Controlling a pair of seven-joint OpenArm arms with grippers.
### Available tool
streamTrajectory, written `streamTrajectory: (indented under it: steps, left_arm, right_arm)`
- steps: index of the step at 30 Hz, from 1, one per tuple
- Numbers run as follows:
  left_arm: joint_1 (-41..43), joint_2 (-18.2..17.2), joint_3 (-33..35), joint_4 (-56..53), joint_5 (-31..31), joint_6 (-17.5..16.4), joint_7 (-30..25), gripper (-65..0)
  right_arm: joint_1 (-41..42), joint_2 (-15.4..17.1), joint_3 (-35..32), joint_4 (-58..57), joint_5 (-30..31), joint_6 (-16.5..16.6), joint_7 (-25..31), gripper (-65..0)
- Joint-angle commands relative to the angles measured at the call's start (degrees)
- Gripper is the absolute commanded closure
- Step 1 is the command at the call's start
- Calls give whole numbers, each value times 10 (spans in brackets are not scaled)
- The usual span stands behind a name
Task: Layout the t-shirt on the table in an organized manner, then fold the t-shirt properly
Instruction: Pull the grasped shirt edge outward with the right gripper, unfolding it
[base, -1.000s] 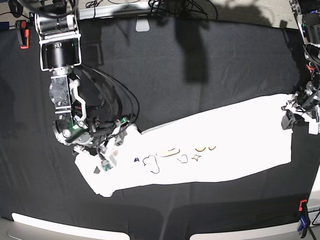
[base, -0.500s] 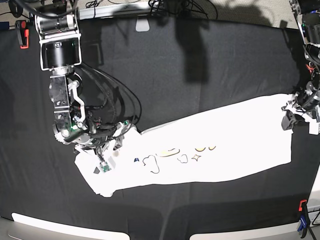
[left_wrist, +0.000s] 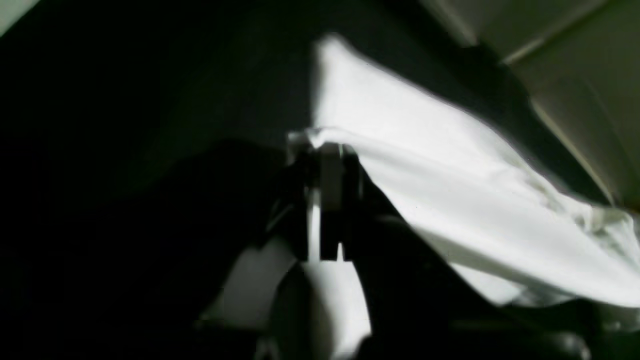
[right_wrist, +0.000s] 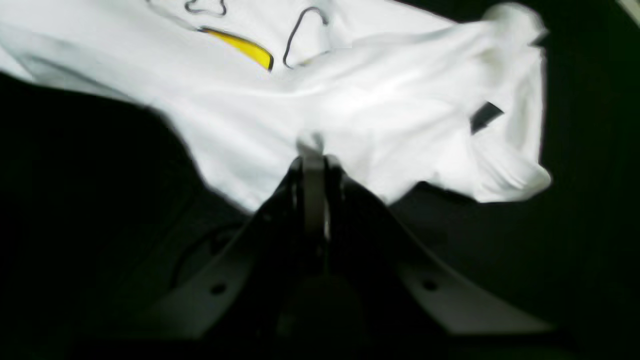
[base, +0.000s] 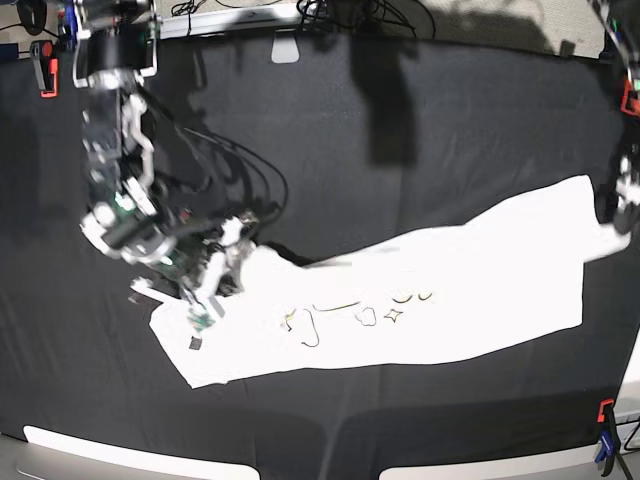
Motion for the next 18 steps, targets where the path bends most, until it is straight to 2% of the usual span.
streamTrajectory:
  steps: [1, 4, 7, 10, 15, 16, 18]
  left_arm:
    - [5, -13, -8, 24, -17, -6, -17, 0]
    - [55, -13, -10, 75, -26, -6, -16, 0]
    - [113, -13, -10, 149, -28, -6, -12, 0]
    - [166, -13, -10, 214, -28, -6, -4, 0]
    - [212, 4, -10, 265, -28, -6, -4, 0]
    - [212, 10, -10, 266, -28, -6, -4, 0]
    - [212, 23, -10, 266, -28, -6, -4, 0]
  right_arm:
    - [-4, 5, 16, 27, -1, -2, 4, 0]
    - [-49, 5, 49, 78, 6, -1, -16, 0]
    - [-101, 5, 76, 122, 6, 28, -33, 0]
    - [-153, 5, 103, 160, 6, 33, -42, 0]
    - [-196, 5, 157, 170, 6, 33, -15, 0]
    - [-195, 5, 164, 165, 6, 33, 2, -26]
    - [-191, 5, 170, 149, 6, 33, 49, -153]
